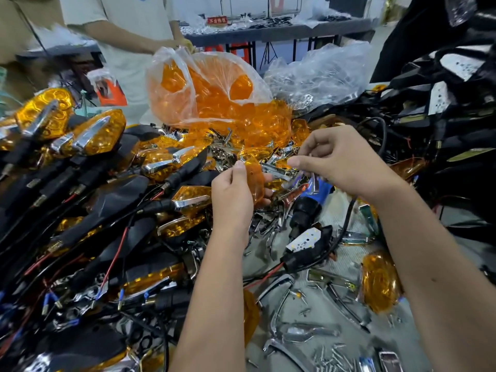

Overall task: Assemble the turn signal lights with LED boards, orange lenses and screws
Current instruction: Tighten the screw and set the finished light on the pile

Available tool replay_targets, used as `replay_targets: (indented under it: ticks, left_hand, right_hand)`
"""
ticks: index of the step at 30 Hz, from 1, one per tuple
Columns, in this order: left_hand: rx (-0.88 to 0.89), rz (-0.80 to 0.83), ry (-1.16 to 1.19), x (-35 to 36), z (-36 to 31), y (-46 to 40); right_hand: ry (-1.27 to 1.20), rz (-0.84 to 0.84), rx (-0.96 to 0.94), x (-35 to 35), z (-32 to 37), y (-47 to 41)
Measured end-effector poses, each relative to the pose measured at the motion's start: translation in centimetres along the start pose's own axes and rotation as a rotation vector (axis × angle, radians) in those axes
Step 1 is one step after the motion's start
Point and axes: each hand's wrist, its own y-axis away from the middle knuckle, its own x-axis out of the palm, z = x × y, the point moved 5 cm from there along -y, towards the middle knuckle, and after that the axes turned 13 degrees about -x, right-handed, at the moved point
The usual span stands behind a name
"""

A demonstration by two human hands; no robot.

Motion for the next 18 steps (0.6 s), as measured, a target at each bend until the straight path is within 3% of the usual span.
replay_targets:
  ticks: [6,10,14,18]
  left_hand:
    - [-0.062,0.068,0.100,0.3,0.3,0.0]
    - [-0.145,0.117,0.227,0.6,0.4,0.3]
    - [-0.167,0.144,0.257,0.7,0.4,0.4]
    - [-0.092,0.134,0.145,0.8,-0.1,0.7]
  right_hand:
    - [-0.434,-0.052,0.020,1.2,-0.4,0.6]
    - [-0.632,0.006,0.074,2.0,-0.5,1.0]
    - [-0.689,0.033,0.030,2.1,0.0,1.0]
    - [-0.677,0.052,0.029,2.8,0.6,1.0]
